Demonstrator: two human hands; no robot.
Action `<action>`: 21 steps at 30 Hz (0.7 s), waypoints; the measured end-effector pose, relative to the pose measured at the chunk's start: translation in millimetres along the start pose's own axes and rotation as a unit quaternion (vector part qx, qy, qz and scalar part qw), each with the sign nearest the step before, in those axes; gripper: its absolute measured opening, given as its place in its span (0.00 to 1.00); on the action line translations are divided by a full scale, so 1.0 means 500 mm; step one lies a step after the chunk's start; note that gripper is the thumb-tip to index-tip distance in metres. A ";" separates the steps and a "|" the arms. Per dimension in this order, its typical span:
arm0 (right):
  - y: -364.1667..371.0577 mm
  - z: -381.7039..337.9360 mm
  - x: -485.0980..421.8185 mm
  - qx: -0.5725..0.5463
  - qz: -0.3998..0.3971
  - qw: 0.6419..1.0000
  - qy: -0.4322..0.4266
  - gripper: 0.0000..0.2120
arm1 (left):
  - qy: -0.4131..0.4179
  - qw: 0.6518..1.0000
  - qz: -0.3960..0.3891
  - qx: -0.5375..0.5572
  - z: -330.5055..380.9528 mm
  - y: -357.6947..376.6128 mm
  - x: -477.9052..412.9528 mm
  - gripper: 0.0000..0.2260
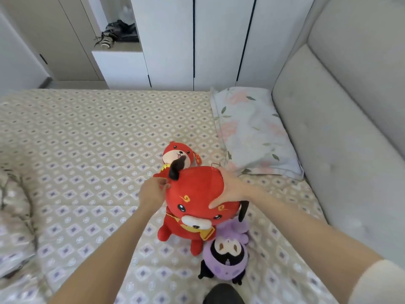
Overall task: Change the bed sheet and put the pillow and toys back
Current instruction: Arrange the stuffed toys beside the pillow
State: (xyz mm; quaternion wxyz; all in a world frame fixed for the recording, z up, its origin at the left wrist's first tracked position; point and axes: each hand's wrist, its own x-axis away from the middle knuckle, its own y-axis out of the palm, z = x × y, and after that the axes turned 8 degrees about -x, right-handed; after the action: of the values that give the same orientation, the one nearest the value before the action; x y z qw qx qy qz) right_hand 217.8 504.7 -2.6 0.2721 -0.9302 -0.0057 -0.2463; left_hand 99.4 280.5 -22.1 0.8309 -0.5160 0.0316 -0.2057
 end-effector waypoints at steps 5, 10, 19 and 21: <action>0.011 0.003 -0.007 0.075 0.090 0.990 -0.077 0.32 | -0.008 0.997 -0.052 0.058 0.003 0.009 -0.007 0.13; 0.000 -0.004 -0.014 0.078 0.189 0.979 -0.011 0.16 | 0.004 0.987 -0.098 0.129 0.057 -0.006 -0.023 0.19; -0.206 -0.003 0.065 -0.003 0.305 0.943 0.132 0.17 | 0.131 0.967 -0.140 0.170 0.291 -0.046 -0.056 0.18; -0.258 0.003 0.091 -0.012 0.328 0.933 0.146 0.17 | 0.156 0.958 -0.161 0.177 0.349 -0.047 -0.059 0.18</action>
State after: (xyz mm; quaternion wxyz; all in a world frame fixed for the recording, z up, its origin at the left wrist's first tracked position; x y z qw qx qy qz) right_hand 240.0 609.5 82.3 0.3245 -0.8372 0.3422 -0.2770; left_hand 111.5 430.2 74.8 0.8497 -0.3205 0.0401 -0.4167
